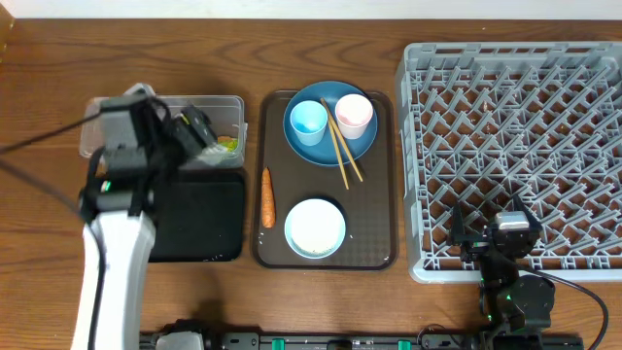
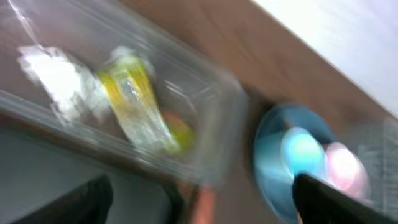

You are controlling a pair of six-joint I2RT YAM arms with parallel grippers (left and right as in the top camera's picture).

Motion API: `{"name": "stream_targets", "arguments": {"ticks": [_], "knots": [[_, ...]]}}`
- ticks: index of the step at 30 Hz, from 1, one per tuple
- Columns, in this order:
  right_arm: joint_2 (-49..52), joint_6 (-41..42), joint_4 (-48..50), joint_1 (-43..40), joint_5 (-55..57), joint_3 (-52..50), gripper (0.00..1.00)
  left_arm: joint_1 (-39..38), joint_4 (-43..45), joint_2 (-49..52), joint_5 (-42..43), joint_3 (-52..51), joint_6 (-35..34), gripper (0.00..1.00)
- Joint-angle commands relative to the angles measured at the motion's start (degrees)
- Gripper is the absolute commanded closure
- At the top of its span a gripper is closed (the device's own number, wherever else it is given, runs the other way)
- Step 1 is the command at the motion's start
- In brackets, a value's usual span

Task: Sort waste into correct bins and load items into the dishwasher rack
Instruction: 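Move the left gripper back over the orange carrot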

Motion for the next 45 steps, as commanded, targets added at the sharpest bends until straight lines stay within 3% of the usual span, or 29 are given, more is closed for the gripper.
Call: {"name": "stream_targets", "arguments": {"ticks": [1,3,6,8,12,16,35,45], "knots": [[-0.13,-0.59,-0.26,-0.39,0.15,-0.07,0.01,0.07,-8.94,-4.31,14.23,0.17,-2.01,0.05],[-0.13,-0.59,-0.26,-0.39,0.15,-0.07,0.01,0.07,-16.46,-5.99,14.01,0.15,-1.70,0.05],[-0.13,-0.59,-0.26,-0.39,0.15,-0.07,0.01,0.07,-24.68,-6.45,14.03,0.15,0.09,0.18],[-0.13,-0.59,-0.26,-0.39,0.15,-0.07,0.01,0.07,-28.33,-6.19,14.01,-0.07,2.69,0.34],[-0.13,-0.59,-0.26,-0.39,0.15,-0.07,0.01,0.07,-31.28,-5.92,13.81,-1.20,5.79,0.59],[-0.13,-0.59,-0.26,-0.39,0.15,-0.07,0.01,-0.48,-31.21,-5.92,10.49,-2.23,6.25,0.69],[-0.13,-0.59,-0.26,-0.39,0.15,-0.07,0.01,-24.79,-19.43,1.38,-4.46,-5.14,8.85,0.69],[-0.13,-0.59,-0.26,-0.39,0.15,-0.07,0.01,-27.91,-14.32,11.85,-10.69,-5.14,4.02,0.69]]}}
